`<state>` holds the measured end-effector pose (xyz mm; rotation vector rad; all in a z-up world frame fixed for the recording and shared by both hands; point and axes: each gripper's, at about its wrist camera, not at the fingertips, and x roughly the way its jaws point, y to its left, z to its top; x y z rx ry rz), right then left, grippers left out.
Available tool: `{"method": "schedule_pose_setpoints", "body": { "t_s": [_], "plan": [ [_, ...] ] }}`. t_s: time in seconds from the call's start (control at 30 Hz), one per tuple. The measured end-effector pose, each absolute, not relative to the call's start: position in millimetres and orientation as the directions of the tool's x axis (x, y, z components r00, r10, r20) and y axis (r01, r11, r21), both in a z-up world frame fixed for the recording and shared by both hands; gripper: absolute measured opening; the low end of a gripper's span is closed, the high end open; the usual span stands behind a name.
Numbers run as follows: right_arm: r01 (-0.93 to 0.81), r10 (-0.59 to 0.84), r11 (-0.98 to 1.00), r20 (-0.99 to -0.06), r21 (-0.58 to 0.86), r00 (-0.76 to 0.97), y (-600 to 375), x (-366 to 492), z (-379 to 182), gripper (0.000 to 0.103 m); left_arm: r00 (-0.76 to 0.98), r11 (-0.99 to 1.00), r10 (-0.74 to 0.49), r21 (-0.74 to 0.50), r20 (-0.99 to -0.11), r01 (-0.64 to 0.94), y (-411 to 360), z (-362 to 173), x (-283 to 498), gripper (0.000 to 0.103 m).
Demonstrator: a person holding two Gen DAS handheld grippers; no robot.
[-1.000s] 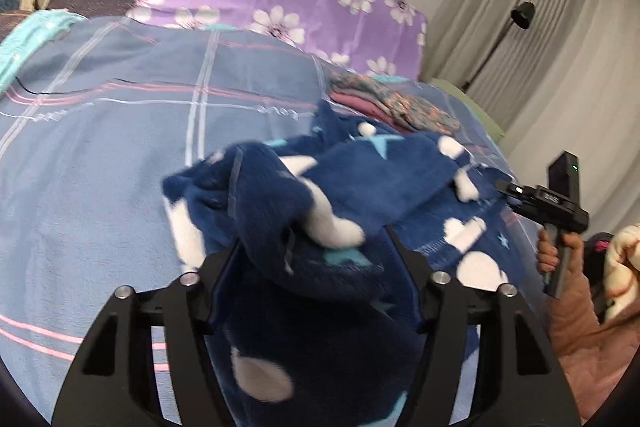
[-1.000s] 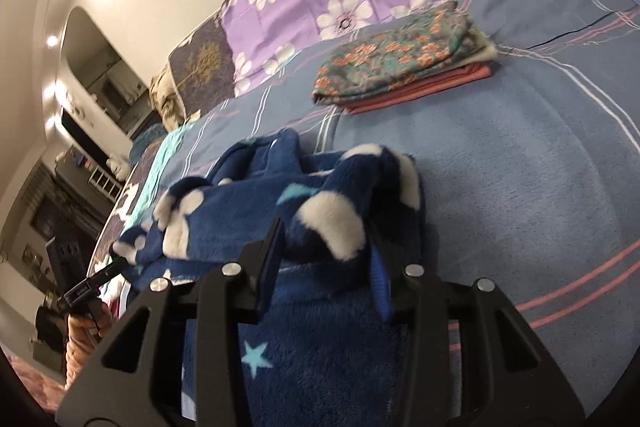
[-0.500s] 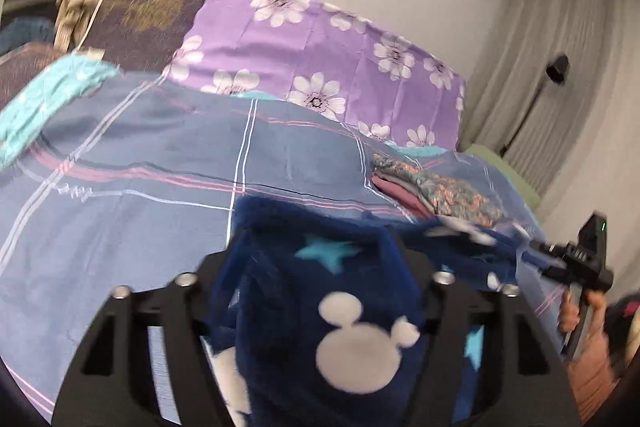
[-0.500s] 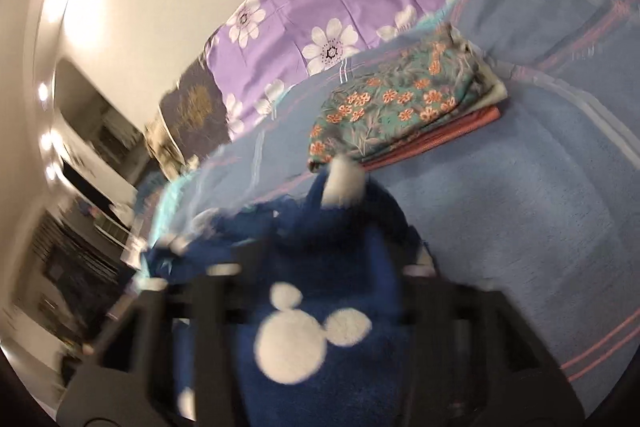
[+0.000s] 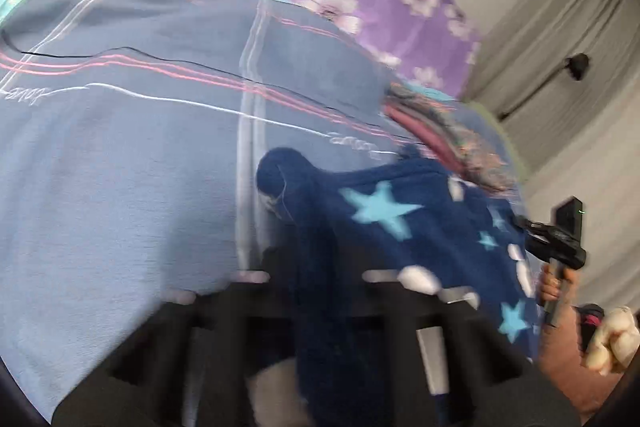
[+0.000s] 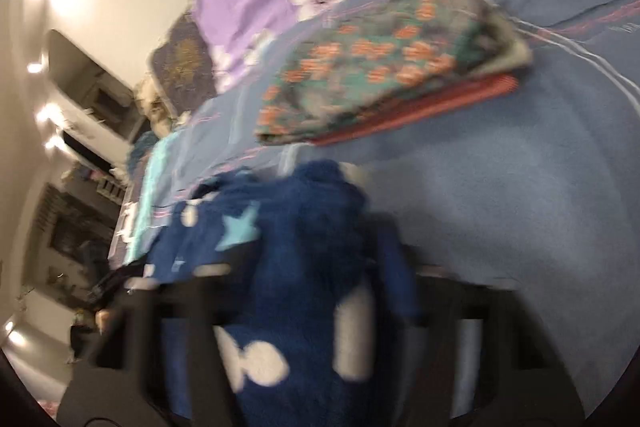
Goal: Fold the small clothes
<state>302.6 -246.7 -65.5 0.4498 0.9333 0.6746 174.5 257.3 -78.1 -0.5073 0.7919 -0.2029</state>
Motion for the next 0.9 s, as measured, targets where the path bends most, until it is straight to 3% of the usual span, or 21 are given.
{"method": "schedule_pose_setpoints", "body": {
  "t_s": [0.17,0.23,0.33,0.4,0.47,0.5,0.6,0.63,0.77,0.9],
  "plan": [
    [-0.462,0.736,0.668,-0.427,0.584,0.525,-251,275,-18,0.012,0.806,0.901,-0.305,-0.429,-0.508,0.070,245,-26,136,0.011],
    [-0.458,0.710,0.693,-0.419,0.556,0.566,-250,276,-9,0.012,0.836,0.929,-0.248,-0.365,-0.489,0.062,243,-9,126,0.010],
    [-0.404,0.607,0.794,-0.544,0.454,0.580,-233,293,-25,0.017,0.829,0.965,-0.160,-0.262,-0.535,0.017,240,-13,137,0.011],
    [-0.318,0.448,0.894,-0.679,0.317,0.582,-217,305,-51,0.035,0.779,0.971,-0.129,-0.236,-0.613,-0.025,242,-34,153,0.012],
    [-0.282,0.368,0.927,-0.737,0.247,0.566,-210,304,-70,0.037,0.715,0.972,-0.096,-0.221,-0.693,-0.084,243,-61,163,0.013],
    [-0.279,0.380,0.923,-0.734,0.264,0.563,-215,299,-72,0.037,0.702,0.967,-0.107,-0.237,-0.704,-0.089,243,-68,161,0.016],
    [-0.264,0.395,0.919,-0.700,0.293,0.595,-235,277,-60,0.045,0.714,0.963,-0.103,-0.250,-0.692,-0.103,242,-68,141,0.045],
    [-0.259,0.390,0.921,-0.687,0.292,0.614,-244,264,-52,0.045,0.727,0.961,-0.099,-0.255,-0.680,-0.108,242,-63,129,0.049],
    [-0.265,0.395,0.918,-0.664,0.294,0.634,-266,217,-42,0.049,0.760,0.965,-0.093,-0.246,-0.643,-0.090,228,-44,87,0.053],
    [-0.233,0.393,0.919,-0.671,0.320,0.629,-281,178,-53,0.051,0.744,0.978,-0.104,-0.203,-0.660,-0.043,203,-42,59,0.062]
  ]
}}
